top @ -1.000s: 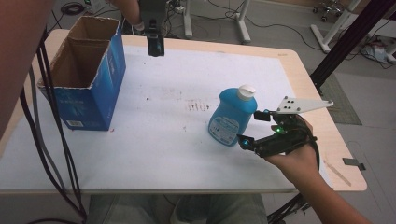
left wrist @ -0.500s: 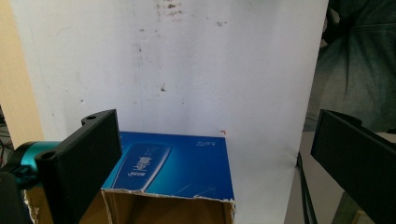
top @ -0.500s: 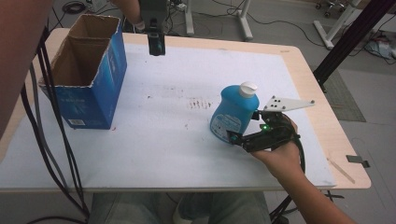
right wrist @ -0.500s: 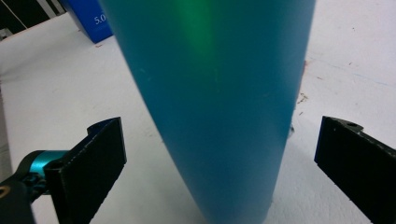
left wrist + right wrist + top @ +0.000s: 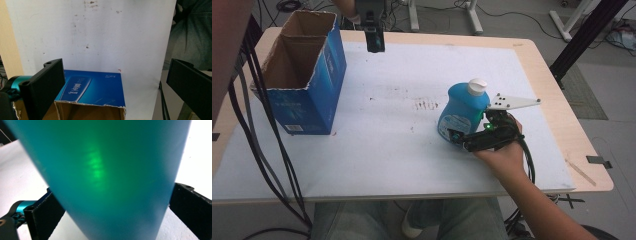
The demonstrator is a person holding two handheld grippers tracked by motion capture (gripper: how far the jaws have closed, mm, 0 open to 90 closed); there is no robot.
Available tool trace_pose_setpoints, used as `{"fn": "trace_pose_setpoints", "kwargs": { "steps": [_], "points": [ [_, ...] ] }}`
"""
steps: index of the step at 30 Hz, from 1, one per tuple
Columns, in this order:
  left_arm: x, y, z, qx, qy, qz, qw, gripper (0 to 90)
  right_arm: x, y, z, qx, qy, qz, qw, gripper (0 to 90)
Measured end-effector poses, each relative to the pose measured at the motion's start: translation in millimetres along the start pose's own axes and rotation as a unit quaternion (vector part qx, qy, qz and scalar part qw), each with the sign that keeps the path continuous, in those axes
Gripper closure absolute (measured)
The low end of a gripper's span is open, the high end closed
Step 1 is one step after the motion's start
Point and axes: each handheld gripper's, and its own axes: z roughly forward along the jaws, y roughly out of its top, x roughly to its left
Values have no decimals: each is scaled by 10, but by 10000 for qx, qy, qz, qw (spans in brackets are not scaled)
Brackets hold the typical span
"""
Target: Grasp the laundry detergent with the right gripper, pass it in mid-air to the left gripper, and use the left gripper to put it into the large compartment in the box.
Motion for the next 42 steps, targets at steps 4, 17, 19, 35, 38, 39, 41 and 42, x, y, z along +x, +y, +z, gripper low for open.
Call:
{"fn": "trace_pose_setpoints", "kwargs": {
  "steps": [4, 17, 19, 35, 38, 39, 41, 42],
  "points": [
    [3, 9, 2, 25, -8, 19, 10000, 17, -7, 0, -3, -81, -24, -14, 10000, 44],
    [20, -5, 14, 13, -10, -3, 10000, 17, 21, -3, -22, -162, -111, -144, 9997, 176],
    [22, -8, 17, 19, -17, -9, 10000, 17, 22, -7, -30, -178, -89, -160, 9997, 239],
    [60, -33, 54, 53, -40, -43, 10000, 17, 19, -3, -28, -196, -16, -229, 9995, 315],
    [68, -30, 60, 60, -46, -31, 10000, 17, 15, -3, -23, -190, -13, -225, 9996, 317],
    [68, -28, 65, 56, -47, -52, 10000, 17, 15, -3, -23, -194, -20, -223, 9996, 322],
    [73, -22, 72, 62, -53, -42, 10000, 17, 7, -2, -23, -223, -9, -235, 9995, 335],
    [76, -19, 74, 68, -53, -38, 10000, 17, 8, -2, -22, -226, -17, -236, 9995, 335]
  ]
}}
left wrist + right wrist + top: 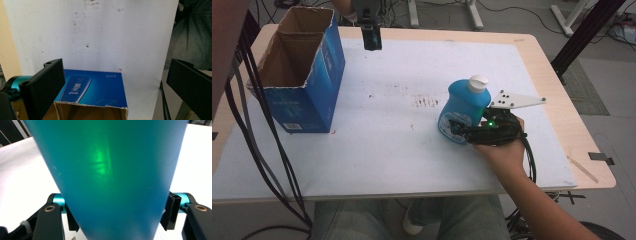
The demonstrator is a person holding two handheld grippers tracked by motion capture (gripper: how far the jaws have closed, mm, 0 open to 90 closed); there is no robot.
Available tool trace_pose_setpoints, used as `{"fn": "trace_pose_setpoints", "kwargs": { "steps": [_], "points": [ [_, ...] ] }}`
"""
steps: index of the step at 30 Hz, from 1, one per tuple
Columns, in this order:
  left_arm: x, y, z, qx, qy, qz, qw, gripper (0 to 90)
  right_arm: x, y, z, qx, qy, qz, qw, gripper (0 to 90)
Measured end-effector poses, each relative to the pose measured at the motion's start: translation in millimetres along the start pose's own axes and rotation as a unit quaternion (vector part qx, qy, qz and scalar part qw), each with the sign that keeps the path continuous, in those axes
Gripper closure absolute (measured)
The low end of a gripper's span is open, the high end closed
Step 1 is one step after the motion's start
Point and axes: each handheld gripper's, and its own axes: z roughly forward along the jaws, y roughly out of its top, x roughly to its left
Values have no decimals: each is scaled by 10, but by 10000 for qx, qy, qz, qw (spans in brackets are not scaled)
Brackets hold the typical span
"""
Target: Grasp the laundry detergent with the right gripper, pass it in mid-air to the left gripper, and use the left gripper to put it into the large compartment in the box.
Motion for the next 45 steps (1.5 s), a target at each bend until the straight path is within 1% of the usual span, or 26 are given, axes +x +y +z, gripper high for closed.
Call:
{"fn": "trace_pose_setpoints", "kwargs": {
  "steps": [7, 11, 14, 19, 20, 22, 25, 29, 30, 32, 33, 34, 37, 39, 42, 43, 45],
  "points": [
    [4, 18, 24, 11, -21, 7, 10000, 17, 3, -5, 19, -30, 18, -55, 10000, 377],
    [5, 15, 25, 11, -24, -5, 10000, 17, 2, -6, 20, -47, -1, -172, 9998, 408],
    [5, 12, 25, 16, -20, -13, 10000, 17, 19, -6, 16, -79, -63, -317, 9994, 426],
    [-9, 8, 28, 34, -21, -18, 10000, 17, 20, 25, 2, -10, 14, -368, 9993, 443],
    [-11, 10, 30, 40, -29, -7, 10000, 17, 29, 33, 0, 0, 55, -364, 9993, 444],
    [-20, 12, 39, 40, -25, 0, 10000, 17, 57, 64, -4, 28, 129, -454, 9989, 444],
    [-29, 14, 46, 51, -39, 17, 10000, 17, 101, 141, -23, 42, 254, -520, 9983, 444],
    [-51, 10, 39, 42, -24, 27, 10000, 17, 170, 288, -59, 129, 386, -742, 9964, 443],
    [-55, 9, 32, 47, -25, 60, 10000, 17, 185, 327, -68, 139, 432, -788, 9959, 443],
    [-76, 1, 27, 0, -30, 32, 10000, 17, 216, 407, -85, 163, 483, -898, 9947, 443],
    [-79, -1, 21, 17, -29, 73, 10000, 17, 232, 447, -95, 180, 528, -931, 9941, 443],
    [-90, -6, 16, 16, -32, 70, 10000, 17, 243, 487, -103, 189, 554, -997, 9933, 443],
    [-132, -21, 1, -1, -61, 87, 9999, 17, 292, 614, -126, 262, 649, -1096, 9915, 444],
    [-159, -33, -7, 8, -88, 122, 9999, 17, 322, 700, -137, 282, 734, -1175, 9900, 443],
    [-211, -47, -5, 33, -147, 94, 9998, 17, 376, 816, -136, 333, 886, -1306, 9869, 443],
    [-224, -45, -9, 64, -155, 136, 9998, 17, 396, 849, -130, 349, 931, -1367, 9856, 444],
    [-260, -43, -6, 41, -180, 152, 9997, 17, 440, 912, -113, 412, 1037, -1456, 9830, 444]
  ]
}}
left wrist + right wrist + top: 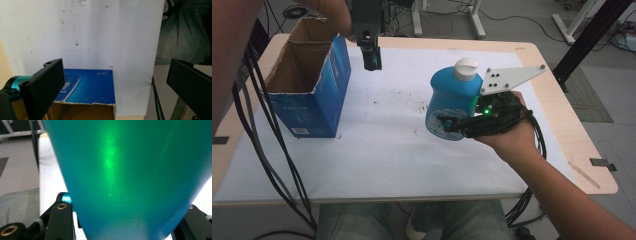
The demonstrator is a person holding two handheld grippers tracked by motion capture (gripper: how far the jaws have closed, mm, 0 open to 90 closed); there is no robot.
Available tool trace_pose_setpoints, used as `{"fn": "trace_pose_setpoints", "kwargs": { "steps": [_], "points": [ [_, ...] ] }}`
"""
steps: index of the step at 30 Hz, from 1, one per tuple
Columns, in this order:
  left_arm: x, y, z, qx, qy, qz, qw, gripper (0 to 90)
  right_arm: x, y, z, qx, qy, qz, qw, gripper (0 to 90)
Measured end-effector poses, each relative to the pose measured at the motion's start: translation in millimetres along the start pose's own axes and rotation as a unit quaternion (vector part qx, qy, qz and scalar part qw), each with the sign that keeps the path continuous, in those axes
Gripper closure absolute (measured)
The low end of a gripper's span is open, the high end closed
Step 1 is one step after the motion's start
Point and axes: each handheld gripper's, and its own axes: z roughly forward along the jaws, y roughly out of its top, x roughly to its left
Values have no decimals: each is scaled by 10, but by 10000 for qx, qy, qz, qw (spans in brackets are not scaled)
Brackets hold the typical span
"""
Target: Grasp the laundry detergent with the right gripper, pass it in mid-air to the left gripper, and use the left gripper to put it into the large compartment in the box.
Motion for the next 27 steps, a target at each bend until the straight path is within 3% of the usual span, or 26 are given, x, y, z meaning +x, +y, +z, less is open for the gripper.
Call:
{"fn": "trace_pose_setpoints", "kwargs": {
  "steps": [7, 13, 21, 27],
  "points": [
    [-108, 14, -13, -78, -105, 104, 9999, 17, 57, 193, 107, 77, 339, -244, 9991, 447],
    [-183, 19, -31, -170, -99, 163, 9997, 17, 82, 298, 198, 121, 632, -299, 9975, 449],
    [-283, 65, 51, -101, -142, 327, 9993, 17, 78, 354, 337, 247, 962, -231, 9948, 449],
    [-328, 99, 55, -139, -123, 395, 9990, 17, 68, 412, 427, 316, 1073, -183, 9936, 449]
  ]
}}
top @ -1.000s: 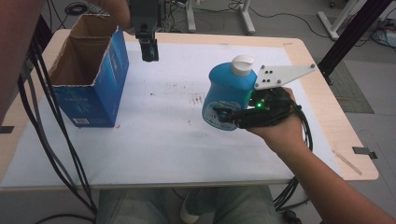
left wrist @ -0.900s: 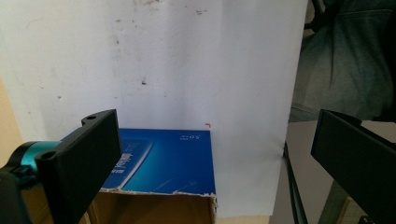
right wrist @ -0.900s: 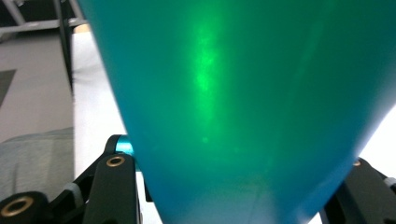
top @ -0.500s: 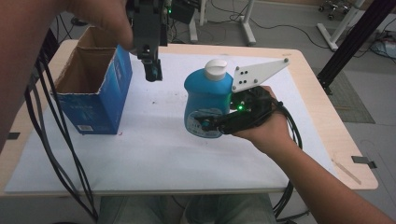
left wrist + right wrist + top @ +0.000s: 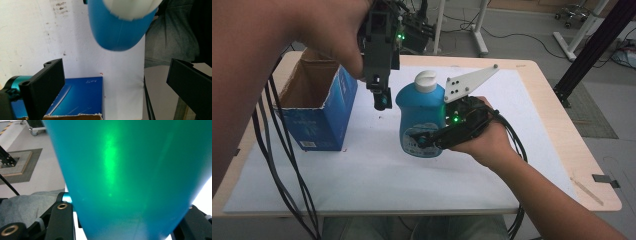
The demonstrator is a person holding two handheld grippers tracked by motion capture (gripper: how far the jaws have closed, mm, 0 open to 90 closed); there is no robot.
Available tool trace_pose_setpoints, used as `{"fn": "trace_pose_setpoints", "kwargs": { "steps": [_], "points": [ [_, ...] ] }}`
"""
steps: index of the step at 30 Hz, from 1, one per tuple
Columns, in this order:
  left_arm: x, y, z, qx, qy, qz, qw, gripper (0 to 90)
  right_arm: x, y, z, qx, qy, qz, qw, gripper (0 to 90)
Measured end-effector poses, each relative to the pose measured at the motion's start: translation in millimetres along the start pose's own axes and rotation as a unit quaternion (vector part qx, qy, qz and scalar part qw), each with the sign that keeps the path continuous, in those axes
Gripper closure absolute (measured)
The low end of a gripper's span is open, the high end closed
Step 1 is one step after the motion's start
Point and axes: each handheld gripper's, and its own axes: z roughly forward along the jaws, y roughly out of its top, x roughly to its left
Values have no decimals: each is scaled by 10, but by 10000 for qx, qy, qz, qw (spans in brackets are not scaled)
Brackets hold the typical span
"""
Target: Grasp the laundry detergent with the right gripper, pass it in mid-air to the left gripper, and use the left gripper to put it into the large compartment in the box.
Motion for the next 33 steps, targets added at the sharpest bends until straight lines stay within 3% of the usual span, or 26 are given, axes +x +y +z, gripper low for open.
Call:
{"fn": "trace_pose_setpoints", "kwargs": {
  "steps": [16, 33],
  "points": [
    [-44, 33, 92, -189, 7, -92, 9998, 17, -17, 221, 210, 43, 290, -101, 9995, 449],
    [-59, 120, 157, -176, 71, -5, 9998, 18, 4, 305, 222, -67, 401, -140, 9991, 449]
  ]
}}
